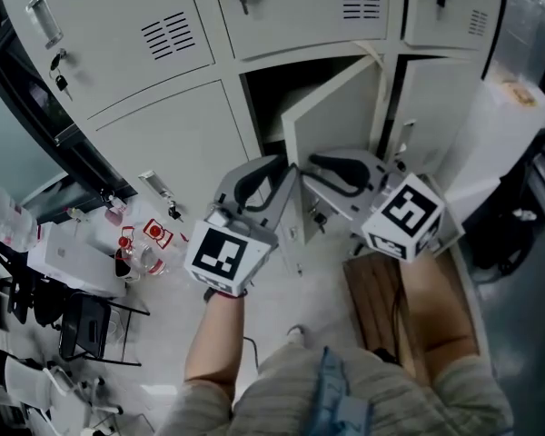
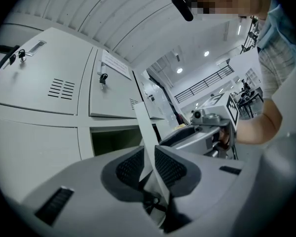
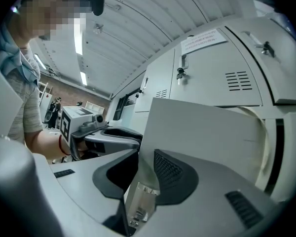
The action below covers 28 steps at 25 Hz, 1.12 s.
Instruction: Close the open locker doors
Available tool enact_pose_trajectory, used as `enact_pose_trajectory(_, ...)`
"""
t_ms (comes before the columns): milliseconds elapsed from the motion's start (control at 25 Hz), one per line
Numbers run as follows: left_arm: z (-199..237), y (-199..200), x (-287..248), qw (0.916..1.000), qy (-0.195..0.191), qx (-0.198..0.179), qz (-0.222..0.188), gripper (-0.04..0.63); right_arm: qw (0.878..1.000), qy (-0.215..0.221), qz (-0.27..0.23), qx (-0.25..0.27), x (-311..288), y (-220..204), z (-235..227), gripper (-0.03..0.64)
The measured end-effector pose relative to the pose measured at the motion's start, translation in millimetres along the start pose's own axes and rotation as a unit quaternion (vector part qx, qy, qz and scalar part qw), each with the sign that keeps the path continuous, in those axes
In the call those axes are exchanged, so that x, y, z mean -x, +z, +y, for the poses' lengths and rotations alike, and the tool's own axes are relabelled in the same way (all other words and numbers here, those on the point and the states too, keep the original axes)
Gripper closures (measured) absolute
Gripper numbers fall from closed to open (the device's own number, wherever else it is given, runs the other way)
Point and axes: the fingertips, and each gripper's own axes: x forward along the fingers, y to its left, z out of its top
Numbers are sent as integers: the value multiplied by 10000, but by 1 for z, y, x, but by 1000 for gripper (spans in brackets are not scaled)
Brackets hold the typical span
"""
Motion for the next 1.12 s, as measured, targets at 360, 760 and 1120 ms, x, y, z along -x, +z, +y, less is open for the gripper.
enact_pose_trajectory(360, 61, -24, -7, 9997, 206, -11, 87, 528, 9997, -206, -83, 128, -54, 0, -21, 529)
enact_pose_trajectory(760, 102, -45, -17, 9999, 105, 52, 101, 528, 9982, -597, -25, 70, -101, -11, -55, 529)
enact_pose_trajectory(1120, 111, -48, -14, 9999, -64, 98, -14, 528, 9965, -829, 59, -80, -122, -20, -72, 529)
